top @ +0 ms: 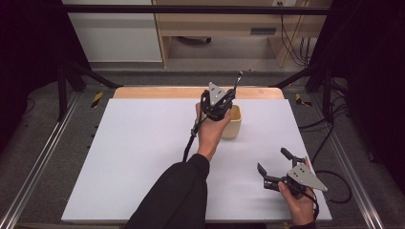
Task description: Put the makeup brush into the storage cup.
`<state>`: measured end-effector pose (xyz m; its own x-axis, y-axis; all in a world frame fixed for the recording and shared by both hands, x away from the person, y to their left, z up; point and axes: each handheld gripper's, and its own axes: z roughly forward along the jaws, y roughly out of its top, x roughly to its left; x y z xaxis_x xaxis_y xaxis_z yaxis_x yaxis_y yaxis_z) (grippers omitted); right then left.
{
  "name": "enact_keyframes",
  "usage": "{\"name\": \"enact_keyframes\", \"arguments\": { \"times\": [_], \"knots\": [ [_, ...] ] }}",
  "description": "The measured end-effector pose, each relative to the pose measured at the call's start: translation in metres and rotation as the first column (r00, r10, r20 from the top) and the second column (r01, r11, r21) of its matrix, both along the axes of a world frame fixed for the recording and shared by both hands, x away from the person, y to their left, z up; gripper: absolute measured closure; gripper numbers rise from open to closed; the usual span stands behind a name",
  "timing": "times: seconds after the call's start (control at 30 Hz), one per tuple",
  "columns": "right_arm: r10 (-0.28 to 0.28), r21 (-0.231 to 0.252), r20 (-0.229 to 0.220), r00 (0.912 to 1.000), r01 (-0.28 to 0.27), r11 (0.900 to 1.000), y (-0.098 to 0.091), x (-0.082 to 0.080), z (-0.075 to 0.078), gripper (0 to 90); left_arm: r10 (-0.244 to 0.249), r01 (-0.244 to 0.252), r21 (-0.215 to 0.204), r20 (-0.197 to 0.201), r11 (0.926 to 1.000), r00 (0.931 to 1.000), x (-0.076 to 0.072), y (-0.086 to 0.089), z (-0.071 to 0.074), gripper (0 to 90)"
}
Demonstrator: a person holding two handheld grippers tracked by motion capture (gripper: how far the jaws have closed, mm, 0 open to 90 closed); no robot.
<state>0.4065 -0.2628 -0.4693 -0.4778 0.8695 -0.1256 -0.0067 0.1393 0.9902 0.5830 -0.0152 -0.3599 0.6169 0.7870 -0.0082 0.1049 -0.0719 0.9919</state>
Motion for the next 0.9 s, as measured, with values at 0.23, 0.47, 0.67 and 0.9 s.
{"name": "enact_keyframes", "arguments": {
  "times": [0.23, 0.47, 0.67, 0.9],
  "knots": [
    [0.000, 0.000, 0.000, 1.0000, 0.000, 1.0000, 0.0000, 0.0000, 0.0000, 3.2, -0.010, 0.010, 0.002, 0.002, 0.9999, 0.9999, 0.0012, -0.0020, -0.0014, 83.9],
    [0.000, 0.000, -0.001, 1.0000, 0.000, 1.0000, 0.0002, 0.0000, -0.0002, 3.2, -0.016, 0.016, 0.004, 0.004, 0.9999, 0.9999, 0.0022, -0.0028, -0.0016, 83.9],
    [-0.001, -0.001, -0.004, 1.0000, 0.001, 1.0000, 0.0004, 0.0000, -0.0005, 3.2, -0.040, 0.039, 0.031, 0.020, 0.9987, 0.9990, 0.0018, -0.0060, -0.0025, 83.9],
    [-0.001, -0.002, -0.005, 1.0000, 0.001, 1.0000, 0.0004, 0.0000, -0.0005, 3.2, -0.037, 0.037, 0.022, 0.012, 0.9991, 0.9992, 0.0039, -0.0070, -0.0046, 83.9]
  ]
}}
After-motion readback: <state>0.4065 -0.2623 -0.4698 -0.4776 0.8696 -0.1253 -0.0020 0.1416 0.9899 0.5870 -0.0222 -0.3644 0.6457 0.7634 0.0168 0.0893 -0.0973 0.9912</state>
